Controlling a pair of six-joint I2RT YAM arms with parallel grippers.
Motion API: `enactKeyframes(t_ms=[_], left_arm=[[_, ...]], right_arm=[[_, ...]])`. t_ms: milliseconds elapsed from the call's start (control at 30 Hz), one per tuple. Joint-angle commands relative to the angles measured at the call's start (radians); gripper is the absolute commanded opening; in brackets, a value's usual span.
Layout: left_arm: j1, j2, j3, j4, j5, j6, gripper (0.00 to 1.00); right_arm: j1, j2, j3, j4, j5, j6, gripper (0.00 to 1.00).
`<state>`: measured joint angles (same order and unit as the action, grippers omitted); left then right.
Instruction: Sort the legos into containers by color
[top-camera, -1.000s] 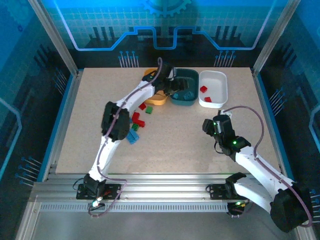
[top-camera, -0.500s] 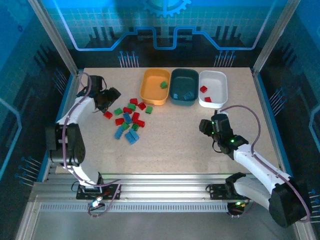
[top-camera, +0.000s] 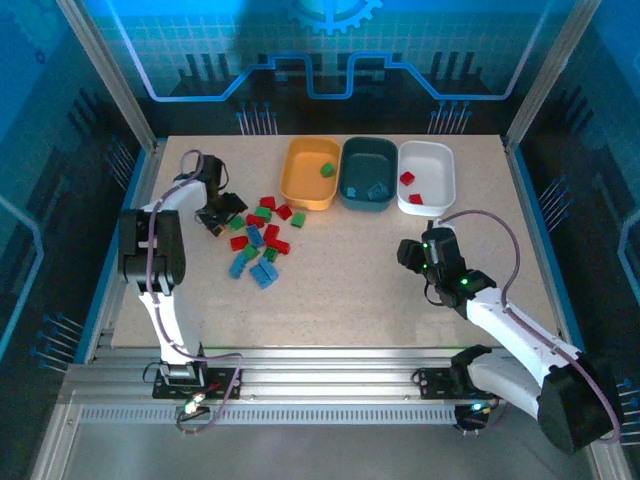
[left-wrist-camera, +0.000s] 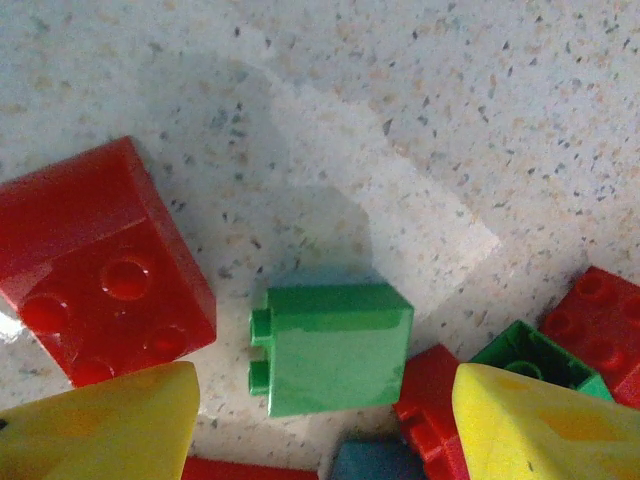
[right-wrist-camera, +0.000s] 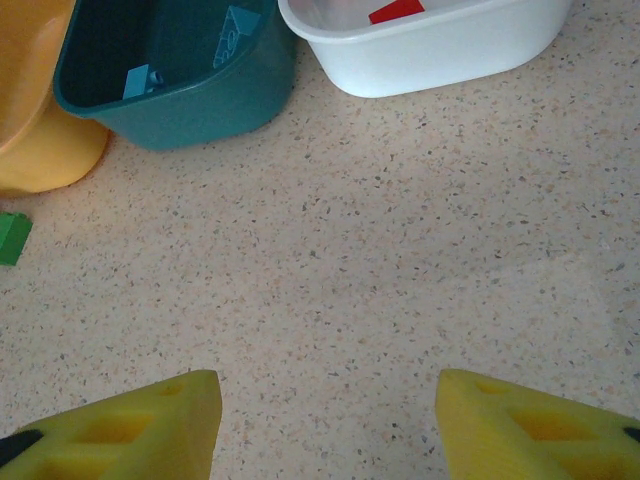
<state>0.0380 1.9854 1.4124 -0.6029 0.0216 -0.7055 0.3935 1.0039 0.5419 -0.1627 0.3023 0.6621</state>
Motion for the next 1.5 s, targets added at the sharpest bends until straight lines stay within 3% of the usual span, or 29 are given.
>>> enactKeyframes(t_ms=[0, 167, 500, 800, 1067, 1333, 1467], left_arm=[[-0.019, 0.041, 0.049, -0.048, -0.028, 0.009, 0.69], [-0.048, 0.112, 0.141, -0.126, -0.055, 0.03, 0.69], [-0.078, 0.143, 0.155, -0.168, -0.103, 0.036, 0.65], [-0.079, 0.189, 0.177, -0.193, -0.148, 0.06, 0.54], [-0.082, 0.105, 0.163, -0.184, -0.169, 0.093, 0.37], [-0.107, -0.035, 0.194, -0.216, -0.216, 0.127, 0.35], [-0.179, -0.079, 0.225, -0.168, -0.143, 0.123, 0.35]], right_arm=[[0.011, 0.001, 0.013, 0.02, -0.012, -0.012, 0.6], [0.011, -0.002, 0.013, 0.018, -0.01, -0.013, 0.6], [0.011, -0.002, 0.013, 0.016, -0.014, -0.01, 0.6], [0.011, -0.017, 0.014, 0.009, -0.018, -0.01, 0.6], [0.011, -0.022, 0.011, 0.011, -0.015, -0.01, 0.6], [0.01, -0.019, 0.01, 0.014, -0.017, -0.009, 0.6], [0.011, -0.013, 0.009, 0.017, -0.015, -0.009, 0.6]])
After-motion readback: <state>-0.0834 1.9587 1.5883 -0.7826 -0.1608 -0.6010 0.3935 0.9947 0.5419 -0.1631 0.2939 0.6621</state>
